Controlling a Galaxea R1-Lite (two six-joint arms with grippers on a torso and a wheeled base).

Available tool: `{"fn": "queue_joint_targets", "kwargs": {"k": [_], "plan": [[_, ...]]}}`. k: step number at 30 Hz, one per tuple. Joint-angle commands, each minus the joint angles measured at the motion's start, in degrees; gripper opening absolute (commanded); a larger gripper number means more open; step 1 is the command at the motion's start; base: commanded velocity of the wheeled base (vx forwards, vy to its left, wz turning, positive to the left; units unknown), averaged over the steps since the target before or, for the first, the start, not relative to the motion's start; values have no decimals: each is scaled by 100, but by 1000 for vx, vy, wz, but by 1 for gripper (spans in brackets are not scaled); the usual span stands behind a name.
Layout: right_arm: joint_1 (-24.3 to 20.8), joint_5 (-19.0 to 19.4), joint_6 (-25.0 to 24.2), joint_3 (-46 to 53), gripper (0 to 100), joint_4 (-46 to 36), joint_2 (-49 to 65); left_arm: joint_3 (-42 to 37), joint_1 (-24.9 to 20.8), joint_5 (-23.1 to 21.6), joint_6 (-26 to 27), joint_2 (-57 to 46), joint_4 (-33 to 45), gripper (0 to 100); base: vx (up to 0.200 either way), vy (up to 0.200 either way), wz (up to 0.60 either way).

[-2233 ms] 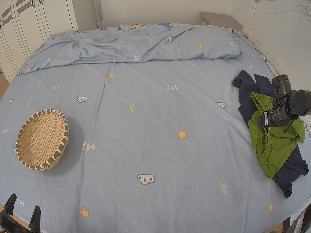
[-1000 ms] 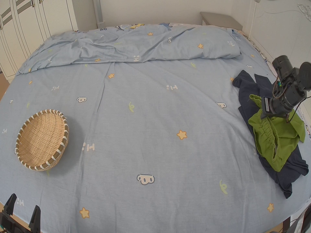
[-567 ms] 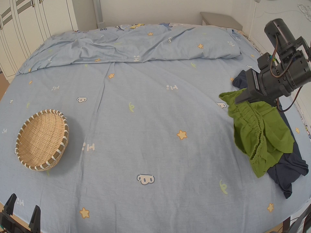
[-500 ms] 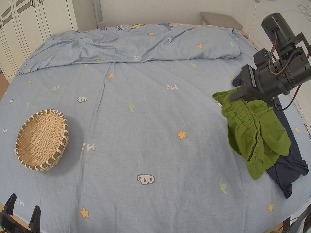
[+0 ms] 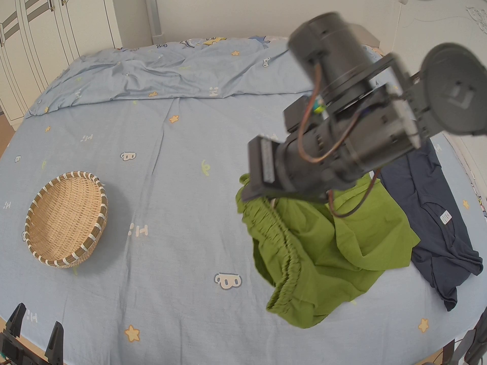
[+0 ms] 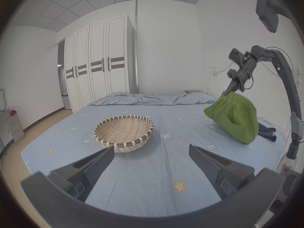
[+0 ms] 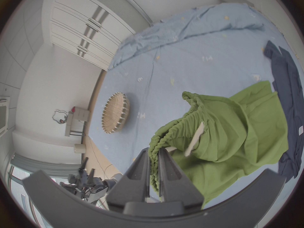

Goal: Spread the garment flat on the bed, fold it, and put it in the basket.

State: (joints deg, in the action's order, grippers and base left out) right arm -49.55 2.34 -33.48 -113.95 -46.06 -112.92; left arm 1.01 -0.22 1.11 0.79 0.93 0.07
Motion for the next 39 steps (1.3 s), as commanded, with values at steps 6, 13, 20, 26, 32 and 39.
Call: {"fn": "queue_joint_targets", "kwargs": {"k": [6,13,20,26,32,39], "plan": [[-379,-410,-318,-65,0,62,-1382,-92,-4,3,0,-93,1,100,0,0,0],[-336,-419,-318,-65,100,27,-1364,-92,-4,3,9,-93,1,100,0,0,0],[-379,-392,-256,-65,100,-202,-1399,-92,-13,-23,9,-93,1,100,0,0,0],[-177,-322,-309,-65,100,-545,-1215,-101,4,-58,123,-93,-25,100,0,0,0],[499,346,-256,-65,100,-1090,-230,1885,-48,-49,-387,127,81,100,0,0,0],[956,557,-256,-65,100,-940,631,2773,-75,-2484,-914,2298,1742,100,0,0,0]]}}
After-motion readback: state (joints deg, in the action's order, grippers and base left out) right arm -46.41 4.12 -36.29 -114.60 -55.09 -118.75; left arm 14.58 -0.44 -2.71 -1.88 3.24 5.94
